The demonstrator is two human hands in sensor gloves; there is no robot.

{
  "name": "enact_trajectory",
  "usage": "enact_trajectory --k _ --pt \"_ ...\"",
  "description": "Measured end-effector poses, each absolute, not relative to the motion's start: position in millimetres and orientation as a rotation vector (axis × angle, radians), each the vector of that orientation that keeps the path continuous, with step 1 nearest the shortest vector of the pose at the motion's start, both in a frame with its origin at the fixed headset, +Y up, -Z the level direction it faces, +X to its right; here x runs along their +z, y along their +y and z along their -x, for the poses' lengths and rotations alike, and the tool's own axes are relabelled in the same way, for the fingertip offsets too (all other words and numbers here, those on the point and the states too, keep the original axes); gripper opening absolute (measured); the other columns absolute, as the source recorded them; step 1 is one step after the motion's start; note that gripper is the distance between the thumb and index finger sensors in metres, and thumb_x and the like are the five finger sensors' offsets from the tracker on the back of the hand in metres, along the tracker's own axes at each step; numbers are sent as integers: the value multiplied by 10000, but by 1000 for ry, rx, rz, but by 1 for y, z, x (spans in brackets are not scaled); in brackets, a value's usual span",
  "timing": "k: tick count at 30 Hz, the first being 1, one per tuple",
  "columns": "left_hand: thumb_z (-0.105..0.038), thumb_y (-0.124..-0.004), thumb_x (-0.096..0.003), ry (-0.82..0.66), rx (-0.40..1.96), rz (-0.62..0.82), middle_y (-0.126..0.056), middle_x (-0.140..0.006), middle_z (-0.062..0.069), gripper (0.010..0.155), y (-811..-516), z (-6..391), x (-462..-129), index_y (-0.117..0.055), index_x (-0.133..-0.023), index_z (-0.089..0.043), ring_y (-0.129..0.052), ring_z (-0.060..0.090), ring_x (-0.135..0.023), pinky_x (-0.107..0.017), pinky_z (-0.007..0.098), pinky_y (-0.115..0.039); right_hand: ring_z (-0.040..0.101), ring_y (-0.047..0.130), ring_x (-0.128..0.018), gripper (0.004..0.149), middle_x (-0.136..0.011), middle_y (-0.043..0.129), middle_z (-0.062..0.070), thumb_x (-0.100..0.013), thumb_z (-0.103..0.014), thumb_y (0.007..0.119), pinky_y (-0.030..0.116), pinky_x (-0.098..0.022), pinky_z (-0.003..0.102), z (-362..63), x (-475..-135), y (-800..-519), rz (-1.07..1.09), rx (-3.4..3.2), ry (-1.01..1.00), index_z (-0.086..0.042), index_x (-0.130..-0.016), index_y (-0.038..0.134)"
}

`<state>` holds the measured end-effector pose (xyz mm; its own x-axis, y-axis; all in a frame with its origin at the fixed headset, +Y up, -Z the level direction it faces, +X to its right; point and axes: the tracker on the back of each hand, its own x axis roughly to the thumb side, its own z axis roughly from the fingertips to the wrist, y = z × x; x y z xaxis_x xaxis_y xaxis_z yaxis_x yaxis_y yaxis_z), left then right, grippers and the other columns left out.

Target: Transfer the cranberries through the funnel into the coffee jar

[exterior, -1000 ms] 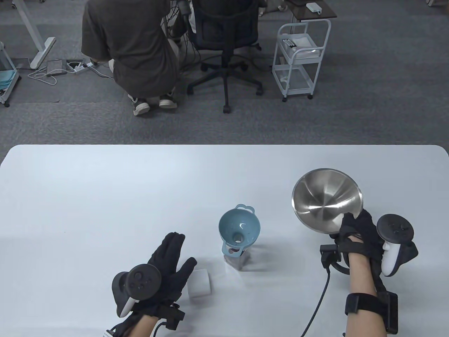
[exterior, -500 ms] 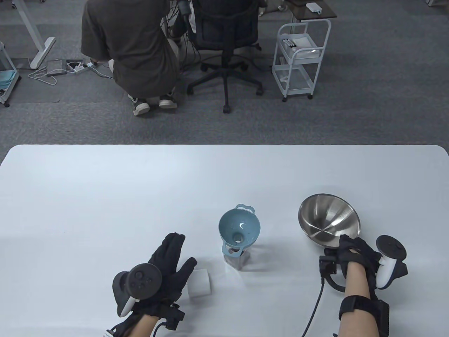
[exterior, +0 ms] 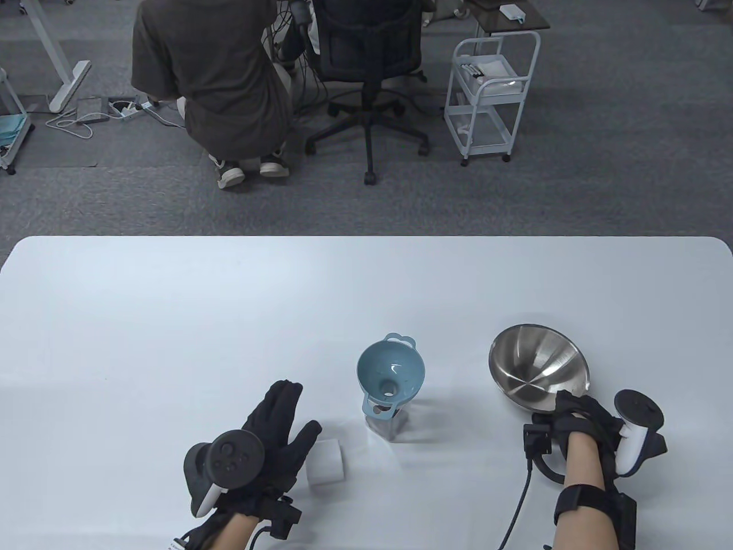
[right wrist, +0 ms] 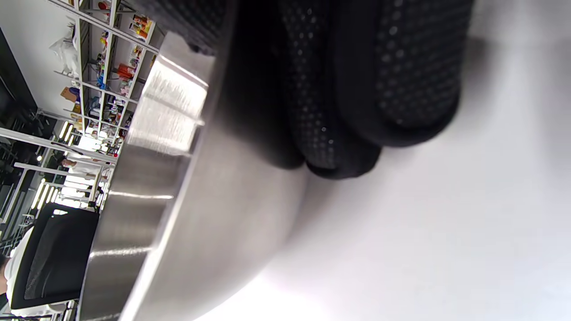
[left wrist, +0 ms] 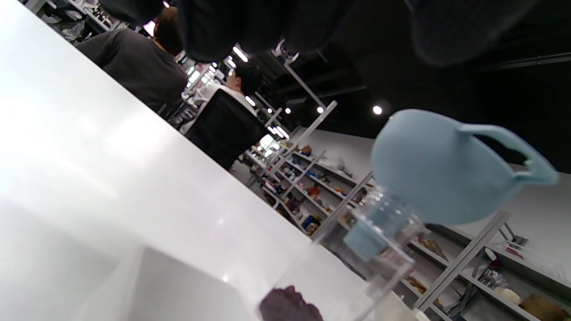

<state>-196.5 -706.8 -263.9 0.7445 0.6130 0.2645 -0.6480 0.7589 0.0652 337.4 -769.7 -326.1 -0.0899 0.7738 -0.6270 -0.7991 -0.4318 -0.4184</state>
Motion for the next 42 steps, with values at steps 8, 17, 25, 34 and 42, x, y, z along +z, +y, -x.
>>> enact_trajectory --k 8,17,25,34,42 --pt "-644 -635 -517 -233 694 -157 -514 -1203 175 780 -707 197 -264 -534 -1136 -180 -653 479 -1071 -738 667 -545 406 981 -683 841 -1038 606 284 -515 -558 759 879 -399 434 -340 -319 -746 966 2037 199 14 -1016 398" --pt "-645 -634 -517 -229 694 -156 -513 -1204 176 781 -707 197 -264 -535 -1136 -179 -652 478 -1073 -738 669 -542 526 812 -808 890 -1088 475 317 -500 -593 726 791 -479 519 -308 -316 -653 864 2501 -75 1 -1046 349" --pt "-644 -634 -517 -225 698 -159 -515 -1203 175 780 -707 198 -264 -535 -1135 -180 -653 480 -1071 -737 667 -545 495 856 -782 865 -1068 564 310 -506 -580 732 817 -444 485 -235 -324 -596 395 2458 -121 1 -1047 389" --pt "-645 -635 -516 -223 701 -161 -523 -1201 176 779 -707 199 -264 -539 -1135 -181 -661 479 -1067 -737 667 -546 477 899 -746 851 -1045 616 313 -509 -569 734 832 -429 474 -152 -342 -598 117 2504 89 16 -1039 415" --pt "-644 -634 -517 -219 703 -163 -520 -1202 176 781 -707 200 -264 -535 -1136 -178 -660 478 -1069 -737 668 -545 383 1056 -499 853 -949 726 366 -507 -551 742 886 -293 395 -118 -355 -622 88 2533 228 121 -969 492"
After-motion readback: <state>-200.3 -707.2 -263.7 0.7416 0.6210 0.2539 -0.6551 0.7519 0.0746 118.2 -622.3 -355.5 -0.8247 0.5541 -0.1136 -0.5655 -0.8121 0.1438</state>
